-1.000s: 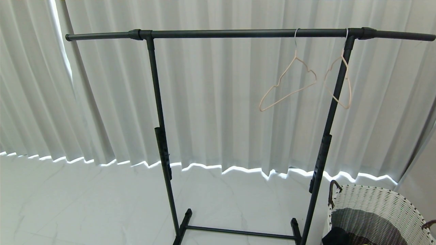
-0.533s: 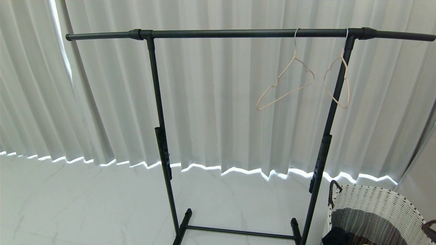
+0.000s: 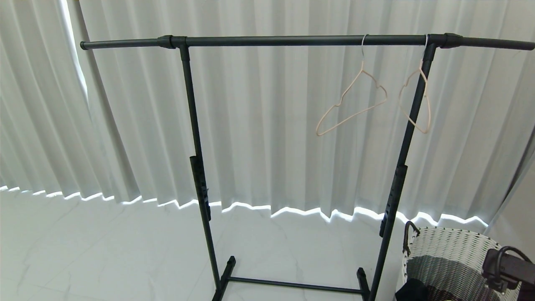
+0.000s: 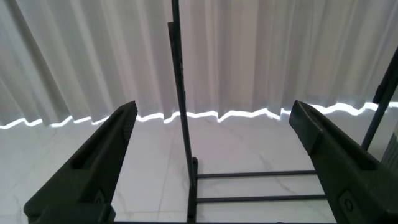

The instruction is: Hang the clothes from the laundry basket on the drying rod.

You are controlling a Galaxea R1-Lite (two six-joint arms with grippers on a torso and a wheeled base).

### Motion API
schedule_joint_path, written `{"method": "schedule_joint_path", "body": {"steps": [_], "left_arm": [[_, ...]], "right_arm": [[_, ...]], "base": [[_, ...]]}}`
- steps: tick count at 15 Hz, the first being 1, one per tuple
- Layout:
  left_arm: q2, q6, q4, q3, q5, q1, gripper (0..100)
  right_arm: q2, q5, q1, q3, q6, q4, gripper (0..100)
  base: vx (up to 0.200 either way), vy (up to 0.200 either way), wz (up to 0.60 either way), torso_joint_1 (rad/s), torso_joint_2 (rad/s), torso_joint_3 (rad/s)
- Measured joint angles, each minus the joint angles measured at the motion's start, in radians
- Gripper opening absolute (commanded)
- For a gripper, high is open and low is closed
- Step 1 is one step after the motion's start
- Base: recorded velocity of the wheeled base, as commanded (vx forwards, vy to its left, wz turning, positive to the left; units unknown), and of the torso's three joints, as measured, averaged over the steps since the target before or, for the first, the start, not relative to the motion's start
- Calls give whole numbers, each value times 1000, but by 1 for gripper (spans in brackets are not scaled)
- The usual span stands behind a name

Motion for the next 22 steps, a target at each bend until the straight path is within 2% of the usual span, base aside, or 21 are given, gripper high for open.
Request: {"method": "schedule_joint_path", "body": {"steps": [2, 5, 9, 15, 18, 21, 22], "left_arm": [[0, 0, 0, 0, 0, 0, 100], [0, 0, 0, 0, 0, 0, 100], [0, 0, 0, 0, 0, 0, 100], [0, 0, 0, 0, 0, 0, 100], [0, 0, 0, 0, 0, 0, 100], [0, 0, 0, 0, 0, 0, 100], [0, 0, 0, 0, 0, 0, 100]], "right_arm": [[59, 2, 39, 7, 3, -11, 100], [159, -3, 54, 21, 7, -113, 100], [306, -87, 56, 34, 28, -267, 100], [449, -102, 57, 36, 50, -379, 100], [501, -150, 59, 48, 50, -449, 100], [561, -190, 60, 101, 51, -635, 100], [583, -204, 60, 126, 51, -694, 0]], "base": [[0, 0, 0, 0, 0, 0], [0, 0, 0, 0, 0, 0], [0, 0, 0, 0, 0, 0], [0, 0, 0, 0, 0, 0], [0, 0, 0, 0, 0, 0], [0, 0, 0, 0, 0, 0], [0, 0, 0, 0, 0, 0]]}}
